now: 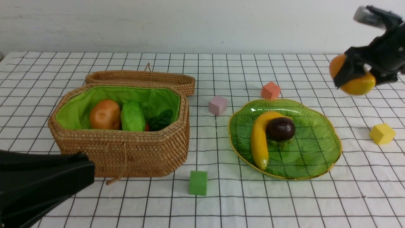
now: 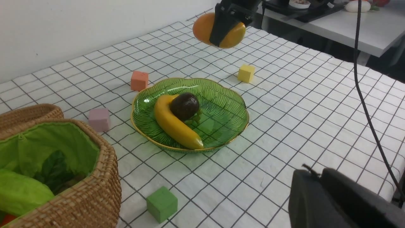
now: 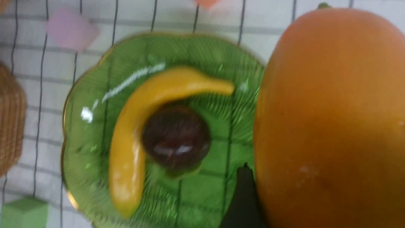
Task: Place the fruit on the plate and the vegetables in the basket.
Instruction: Use the right arm to grab a mango and put it into the right plate
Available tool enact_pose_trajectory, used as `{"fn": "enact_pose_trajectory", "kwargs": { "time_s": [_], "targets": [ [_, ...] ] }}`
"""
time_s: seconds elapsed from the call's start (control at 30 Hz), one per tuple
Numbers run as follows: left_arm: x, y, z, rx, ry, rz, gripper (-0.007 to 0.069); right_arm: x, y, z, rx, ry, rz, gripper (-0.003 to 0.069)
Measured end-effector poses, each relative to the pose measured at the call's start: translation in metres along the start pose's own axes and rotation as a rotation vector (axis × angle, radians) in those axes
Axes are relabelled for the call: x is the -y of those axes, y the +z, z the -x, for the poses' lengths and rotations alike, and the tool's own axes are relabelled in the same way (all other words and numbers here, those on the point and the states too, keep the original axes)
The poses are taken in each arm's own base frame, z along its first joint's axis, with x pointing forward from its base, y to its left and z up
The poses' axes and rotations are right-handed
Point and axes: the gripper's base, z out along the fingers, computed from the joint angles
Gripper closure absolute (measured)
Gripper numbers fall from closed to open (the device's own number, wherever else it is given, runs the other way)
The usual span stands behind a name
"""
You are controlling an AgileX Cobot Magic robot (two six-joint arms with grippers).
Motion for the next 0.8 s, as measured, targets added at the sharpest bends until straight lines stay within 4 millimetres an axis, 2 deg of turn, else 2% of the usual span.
{"fn": "enact_pose_trajectory", "kwargs": {
  "time_s": [0.17,0.27,0.43,0.6,0.67,0.8],
  "targets": [
    [0.000,0.000,-0.003,-0.034,0.002,-0.005,0.0582,-0.063,0.024,-0.054,-0.171,-0.076,0.032,0.0127],
    [0.001,0.000,-0.004,-0.041,0.006,-0.006,0.0582,-0.086,0.038,-0.070,-0.196,-0.111,0.012,0.0127],
    [0.001,0.000,-0.004,-0.047,0.007,-0.006,0.0582,-0.088,0.054,-0.076,-0.226,-0.115,-0.086,0.0127],
    [0.001,0.000,-0.004,-0.048,0.007,-0.006,0.0582,-0.083,0.055,-0.074,-0.212,-0.086,-0.137,0.0121],
    [0.001,0.000,-0.004,-0.048,0.007,-0.006,0.0582,-0.082,0.055,-0.074,-0.212,-0.084,-0.147,0.0103],
    [0.001,-0.002,-0.004,-0.042,0.008,-0.006,0.0582,-0.081,0.051,-0.075,-0.220,-0.091,-0.171,0.0008]
  ]
}}
